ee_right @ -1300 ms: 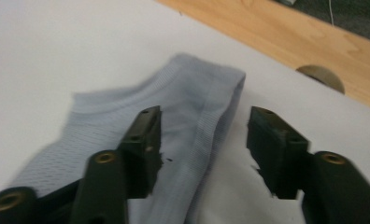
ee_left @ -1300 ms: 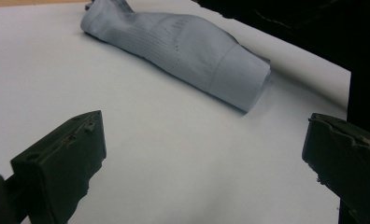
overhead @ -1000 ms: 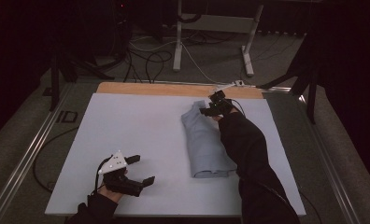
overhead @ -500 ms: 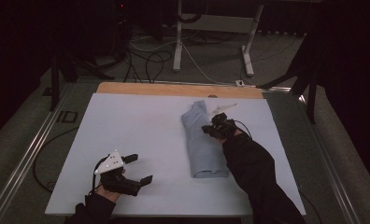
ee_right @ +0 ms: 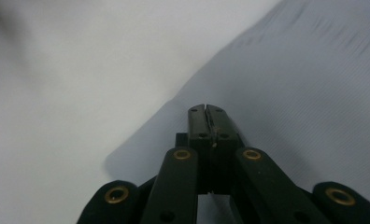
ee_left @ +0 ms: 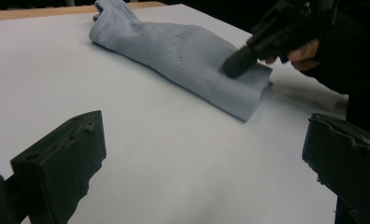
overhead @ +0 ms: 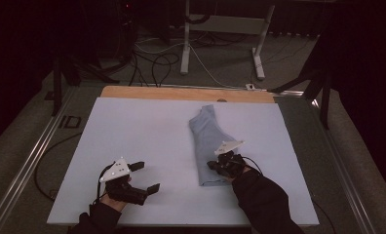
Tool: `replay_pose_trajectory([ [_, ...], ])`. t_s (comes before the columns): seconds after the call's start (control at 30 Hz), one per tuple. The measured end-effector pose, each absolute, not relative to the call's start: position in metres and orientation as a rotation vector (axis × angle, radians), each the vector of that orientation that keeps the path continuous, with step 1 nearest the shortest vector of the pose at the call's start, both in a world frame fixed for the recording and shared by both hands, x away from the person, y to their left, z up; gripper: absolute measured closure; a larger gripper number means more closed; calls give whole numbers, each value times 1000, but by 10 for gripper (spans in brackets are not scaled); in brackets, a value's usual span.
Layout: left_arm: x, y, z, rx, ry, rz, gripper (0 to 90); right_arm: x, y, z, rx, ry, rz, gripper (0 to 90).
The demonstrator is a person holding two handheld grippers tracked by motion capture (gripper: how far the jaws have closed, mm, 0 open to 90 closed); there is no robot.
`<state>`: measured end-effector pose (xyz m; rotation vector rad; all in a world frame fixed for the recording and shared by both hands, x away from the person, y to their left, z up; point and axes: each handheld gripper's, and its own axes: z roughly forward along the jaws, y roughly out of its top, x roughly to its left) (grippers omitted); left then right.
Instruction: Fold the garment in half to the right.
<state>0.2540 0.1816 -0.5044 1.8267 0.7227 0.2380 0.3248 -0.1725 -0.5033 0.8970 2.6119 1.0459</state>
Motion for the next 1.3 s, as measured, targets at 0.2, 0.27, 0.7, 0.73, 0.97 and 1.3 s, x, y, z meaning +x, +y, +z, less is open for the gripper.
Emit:
replay_pose_trajectory([
  [0.2,254,181,-505,1830,723,235,3,313,-179,-524,951,2617,1099,900],
  [0.27,254,181,-506,1831,726,232,3,311,-182,-526,974,2612,1129,900],
  [0.7,254,181,-505,1833,718,236,3,297,-179,-528,926,2605,1122,900],
  [0.73,254,180,-506,1833,717,235,3,296,-178,-527,921,2613,1122,900],
  [0.97,254,180,-506,1833,722,235,3,294,-175,-528,911,2635,1134,900],
  [1.3,255,185,-501,1833,711,238,3,296,-182,-508,910,2578,1274,843],
])
